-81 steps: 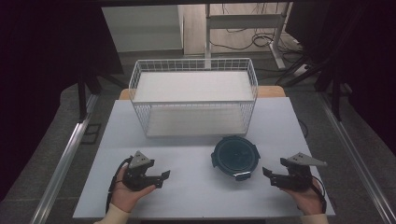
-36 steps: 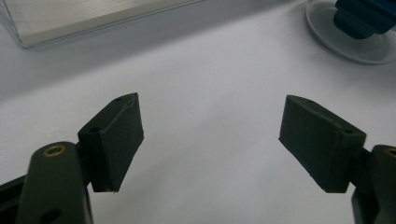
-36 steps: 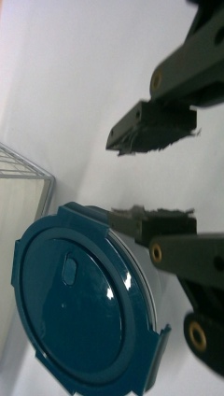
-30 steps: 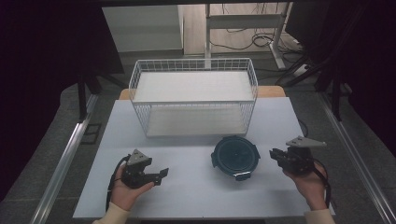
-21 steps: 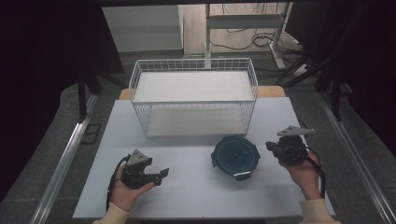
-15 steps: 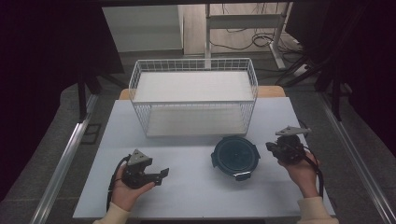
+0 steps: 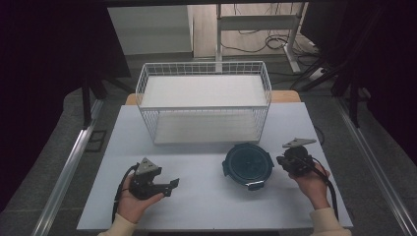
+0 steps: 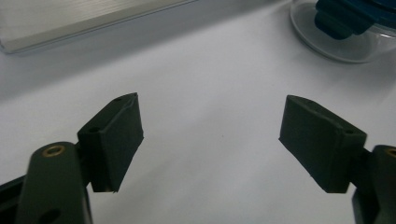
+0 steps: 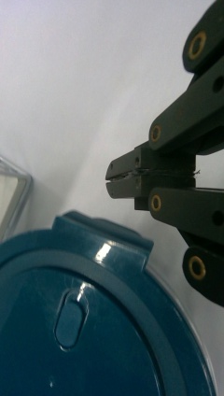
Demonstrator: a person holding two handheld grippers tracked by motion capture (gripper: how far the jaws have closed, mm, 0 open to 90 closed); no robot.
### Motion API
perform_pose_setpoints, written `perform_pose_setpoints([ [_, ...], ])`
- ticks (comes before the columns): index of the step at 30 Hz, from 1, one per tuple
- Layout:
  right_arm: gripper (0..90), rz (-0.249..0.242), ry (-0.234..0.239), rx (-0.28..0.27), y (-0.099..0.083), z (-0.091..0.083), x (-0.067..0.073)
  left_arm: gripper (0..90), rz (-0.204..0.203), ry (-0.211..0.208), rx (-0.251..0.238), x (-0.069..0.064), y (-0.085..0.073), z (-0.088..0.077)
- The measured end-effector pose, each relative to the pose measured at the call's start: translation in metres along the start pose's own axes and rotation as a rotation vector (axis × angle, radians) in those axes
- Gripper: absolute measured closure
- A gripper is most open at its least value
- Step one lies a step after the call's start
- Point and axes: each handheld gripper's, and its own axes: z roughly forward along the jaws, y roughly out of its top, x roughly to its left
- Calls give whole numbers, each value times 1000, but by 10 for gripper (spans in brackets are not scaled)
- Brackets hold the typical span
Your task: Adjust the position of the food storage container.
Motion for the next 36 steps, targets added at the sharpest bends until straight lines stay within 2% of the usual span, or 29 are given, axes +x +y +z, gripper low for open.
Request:
perform_pose_setpoints([
  [7,898,1,50,-13,1,-1,6,189,-18,-11,-8,2,1,-2],
  [13,898,4,57,-19,2,-1,8,179,-19,-23,-6,1,1,-1],
  [19,900,16,58,-9,2,-1,8,161,-1,-39,1,-1,1,0],
  [29,900,30,60,-5,3,-2,12,150,-19,-42,-7,1,1,-1],
  [36,900,35,77,3,5,0,19,149,-13,-46,-9,3,2,-1],
])
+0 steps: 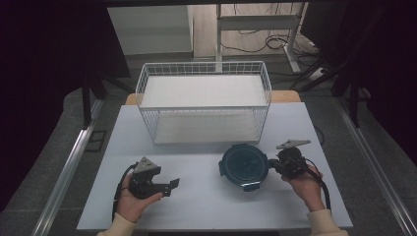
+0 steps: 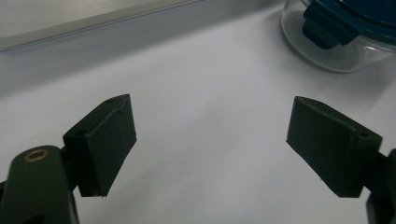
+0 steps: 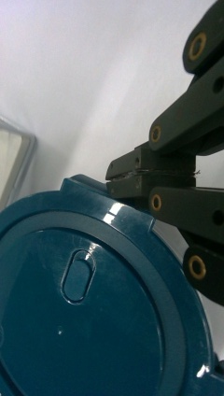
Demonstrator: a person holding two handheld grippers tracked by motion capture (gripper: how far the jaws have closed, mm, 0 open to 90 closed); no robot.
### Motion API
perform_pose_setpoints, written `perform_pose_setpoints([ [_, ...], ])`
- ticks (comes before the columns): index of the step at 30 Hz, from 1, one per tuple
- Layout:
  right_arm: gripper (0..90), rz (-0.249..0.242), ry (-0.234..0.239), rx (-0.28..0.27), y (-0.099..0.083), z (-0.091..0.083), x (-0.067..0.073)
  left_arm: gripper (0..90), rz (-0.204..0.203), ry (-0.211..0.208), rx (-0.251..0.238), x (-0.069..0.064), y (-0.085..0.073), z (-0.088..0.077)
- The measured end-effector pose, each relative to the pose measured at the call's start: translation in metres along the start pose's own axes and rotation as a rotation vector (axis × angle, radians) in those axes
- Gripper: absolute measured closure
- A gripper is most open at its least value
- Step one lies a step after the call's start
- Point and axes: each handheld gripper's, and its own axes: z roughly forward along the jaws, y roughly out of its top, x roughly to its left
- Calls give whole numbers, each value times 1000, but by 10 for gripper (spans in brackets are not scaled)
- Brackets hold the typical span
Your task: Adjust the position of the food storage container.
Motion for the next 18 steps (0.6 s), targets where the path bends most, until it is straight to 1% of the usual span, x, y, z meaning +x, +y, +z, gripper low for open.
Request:
perform_pose_setpoints([
  [1,900,-9,5,0,0,1,3,149,1,-1,0,0,0,0],
  [5,900,-18,13,0,2,2,9,148,2,1,1,0,0,0],
  [9,900,-19,34,0,3,4,13,149,2,1,3,0,0,0],
  [14,900,-27,29,-4,4,5,20,150,8,2,10,0,0,2],
  [18,900,-28,44,-9,5,7,25,153,11,6,11,0,0,2],
])
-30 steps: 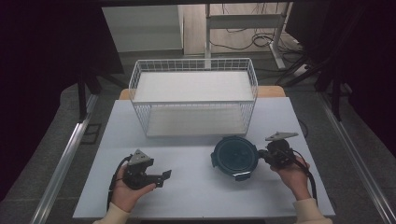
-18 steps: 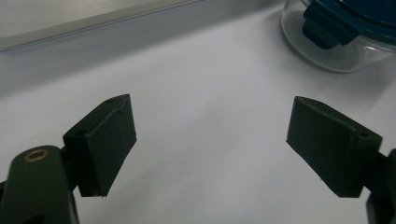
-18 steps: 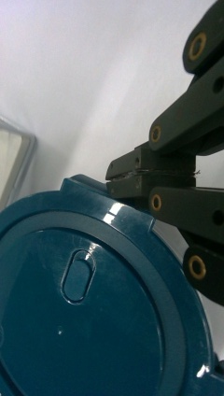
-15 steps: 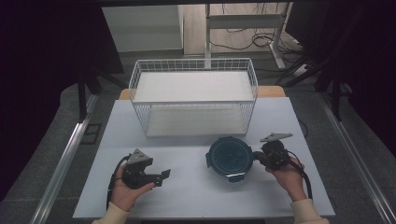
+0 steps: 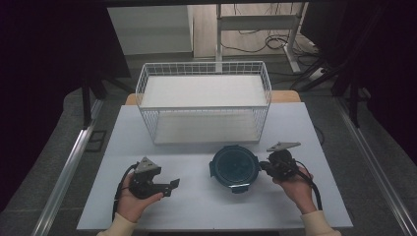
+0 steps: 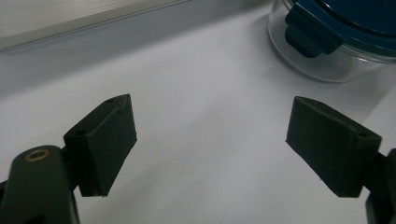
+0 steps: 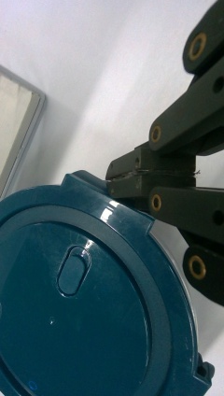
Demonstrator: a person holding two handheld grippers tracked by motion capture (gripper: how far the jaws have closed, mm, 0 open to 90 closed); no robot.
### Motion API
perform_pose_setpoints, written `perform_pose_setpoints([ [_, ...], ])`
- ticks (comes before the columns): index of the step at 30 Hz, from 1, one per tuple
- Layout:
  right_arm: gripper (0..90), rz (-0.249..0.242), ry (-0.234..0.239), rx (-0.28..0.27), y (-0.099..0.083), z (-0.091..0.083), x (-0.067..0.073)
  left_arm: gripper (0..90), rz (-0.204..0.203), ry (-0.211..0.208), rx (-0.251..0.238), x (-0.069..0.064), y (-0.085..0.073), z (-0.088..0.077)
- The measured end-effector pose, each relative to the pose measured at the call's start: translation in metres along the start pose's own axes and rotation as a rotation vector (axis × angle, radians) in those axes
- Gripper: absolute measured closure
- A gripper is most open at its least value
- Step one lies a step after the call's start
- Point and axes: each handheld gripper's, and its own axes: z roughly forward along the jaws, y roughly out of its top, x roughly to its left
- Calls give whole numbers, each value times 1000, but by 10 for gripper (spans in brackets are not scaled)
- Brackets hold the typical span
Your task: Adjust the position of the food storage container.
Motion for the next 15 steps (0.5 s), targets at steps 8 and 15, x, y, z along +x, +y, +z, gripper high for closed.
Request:
perform_pose_setpoints([
  [8,900,-10,3,-7,5,6,13,155,1,3,0,0,0,0],
  [15,900,-18,14,-6,10,12,25,156,-6,1,-3,2,0,-1],
])
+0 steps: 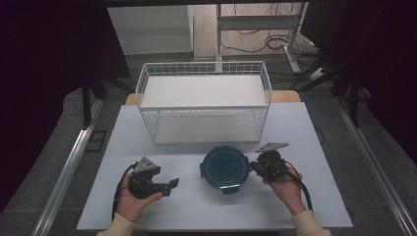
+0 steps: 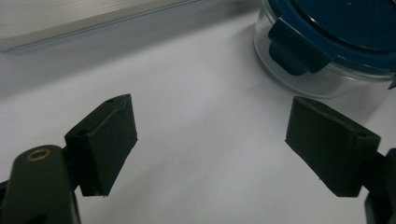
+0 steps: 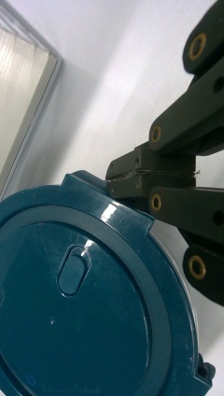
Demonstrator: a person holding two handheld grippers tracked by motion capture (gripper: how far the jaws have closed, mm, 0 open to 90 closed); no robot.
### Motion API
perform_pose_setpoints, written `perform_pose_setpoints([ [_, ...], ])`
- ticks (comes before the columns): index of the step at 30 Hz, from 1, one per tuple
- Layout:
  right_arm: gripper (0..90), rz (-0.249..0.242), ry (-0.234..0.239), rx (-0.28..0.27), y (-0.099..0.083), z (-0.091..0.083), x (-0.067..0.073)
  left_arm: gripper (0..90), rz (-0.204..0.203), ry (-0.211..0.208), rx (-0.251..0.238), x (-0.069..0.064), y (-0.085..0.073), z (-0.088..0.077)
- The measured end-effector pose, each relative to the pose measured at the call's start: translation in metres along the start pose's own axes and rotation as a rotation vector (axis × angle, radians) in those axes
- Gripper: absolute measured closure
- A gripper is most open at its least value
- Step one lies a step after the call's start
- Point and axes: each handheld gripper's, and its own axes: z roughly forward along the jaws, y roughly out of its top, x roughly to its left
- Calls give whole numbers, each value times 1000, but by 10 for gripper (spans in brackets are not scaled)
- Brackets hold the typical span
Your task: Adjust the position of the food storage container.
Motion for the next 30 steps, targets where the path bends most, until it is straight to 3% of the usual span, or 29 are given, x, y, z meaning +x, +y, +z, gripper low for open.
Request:
perform_pose_setpoints([
  [16,900,-36,60,15,16,16,31,157,-17,1,-27,6,1,-7],
  [30,900,-75,143,25,23,23,52,161,-20,11,-33,9,2,-10],
])
